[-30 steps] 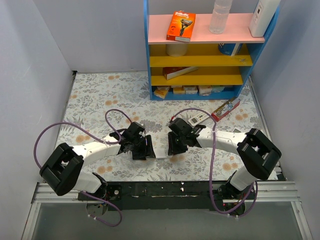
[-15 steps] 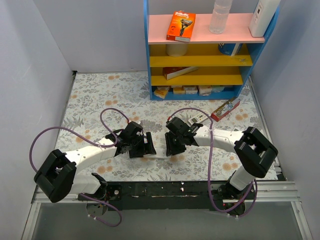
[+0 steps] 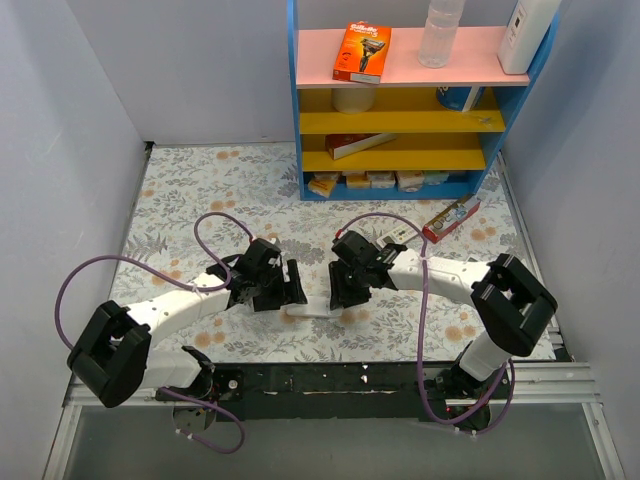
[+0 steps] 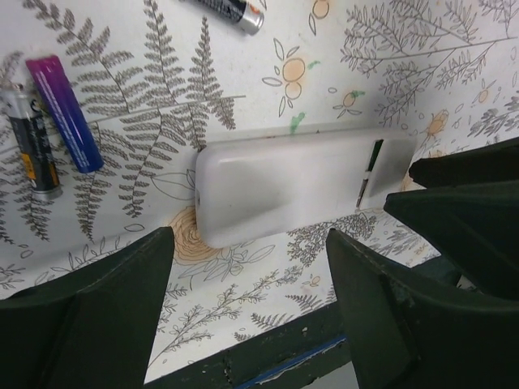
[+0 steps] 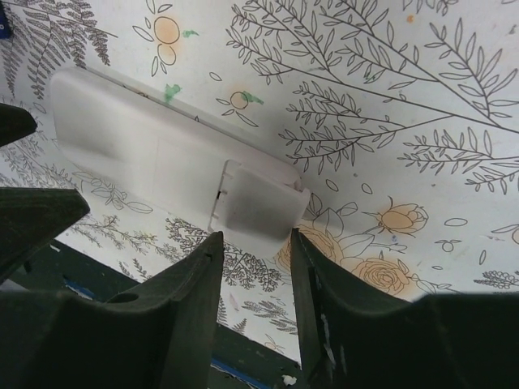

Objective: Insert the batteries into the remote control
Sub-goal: Load the battery cover into the remote control.

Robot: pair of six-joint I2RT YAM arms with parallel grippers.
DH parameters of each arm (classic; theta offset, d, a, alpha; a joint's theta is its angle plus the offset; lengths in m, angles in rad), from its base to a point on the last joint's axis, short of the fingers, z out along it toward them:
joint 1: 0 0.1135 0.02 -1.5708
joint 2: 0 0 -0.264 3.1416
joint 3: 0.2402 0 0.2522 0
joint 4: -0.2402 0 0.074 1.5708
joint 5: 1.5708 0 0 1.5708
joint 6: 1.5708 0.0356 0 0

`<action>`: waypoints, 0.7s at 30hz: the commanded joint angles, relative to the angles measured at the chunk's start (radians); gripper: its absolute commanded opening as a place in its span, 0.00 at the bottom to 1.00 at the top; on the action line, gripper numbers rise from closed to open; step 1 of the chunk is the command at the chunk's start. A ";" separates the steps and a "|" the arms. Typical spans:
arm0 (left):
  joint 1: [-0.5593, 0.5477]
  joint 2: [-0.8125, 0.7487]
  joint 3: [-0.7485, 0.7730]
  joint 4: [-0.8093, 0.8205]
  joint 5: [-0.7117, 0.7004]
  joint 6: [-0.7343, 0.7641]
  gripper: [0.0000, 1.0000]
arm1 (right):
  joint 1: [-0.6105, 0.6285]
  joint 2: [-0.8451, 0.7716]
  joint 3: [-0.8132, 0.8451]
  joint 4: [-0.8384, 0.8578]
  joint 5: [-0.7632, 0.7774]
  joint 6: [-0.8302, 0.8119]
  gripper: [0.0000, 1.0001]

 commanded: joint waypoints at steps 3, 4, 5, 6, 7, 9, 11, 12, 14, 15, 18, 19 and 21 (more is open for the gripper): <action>0.023 0.034 0.063 0.000 -0.004 0.062 0.73 | -0.004 -0.042 0.023 -0.003 0.065 0.058 0.46; 0.023 0.052 0.064 0.005 -0.003 0.065 0.72 | -0.004 -0.039 0.023 -0.003 0.067 0.061 0.46; 0.024 0.062 0.066 0.006 0.007 0.074 0.72 | -0.004 -0.036 0.026 -0.002 0.099 0.063 0.46; 0.024 0.071 0.074 0.006 0.008 0.075 0.71 | -0.004 -0.036 0.028 -0.002 0.104 0.064 0.46; 0.024 0.077 0.075 0.006 0.013 0.078 0.70 | -0.004 -0.032 0.031 0.000 0.108 0.064 0.46; 0.024 0.092 0.077 0.013 0.020 0.086 0.69 | -0.006 -0.022 0.040 -0.008 0.116 0.064 0.46; 0.024 0.101 0.075 0.013 0.027 0.092 0.67 | -0.006 -0.013 0.037 -0.003 0.113 0.066 0.46; 0.024 0.105 0.075 0.014 0.030 0.094 0.67 | -0.006 -0.012 0.034 0.003 0.113 0.069 0.46; 0.024 0.108 0.069 0.019 0.037 0.095 0.65 | -0.004 -0.007 0.034 0.008 0.108 0.069 0.46; 0.024 0.112 0.068 0.022 0.048 0.095 0.65 | -0.006 -0.001 0.037 0.006 0.105 0.067 0.46; 0.024 0.120 0.057 0.031 0.066 0.094 0.63 | -0.006 0.023 0.037 0.012 0.079 0.060 0.46; 0.024 0.121 0.055 0.032 0.069 0.094 0.63 | -0.006 0.028 0.037 0.014 0.078 0.058 0.46; 0.024 0.123 0.051 0.034 0.074 0.094 0.61 | -0.004 0.040 0.034 0.012 0.046 0.055 0.46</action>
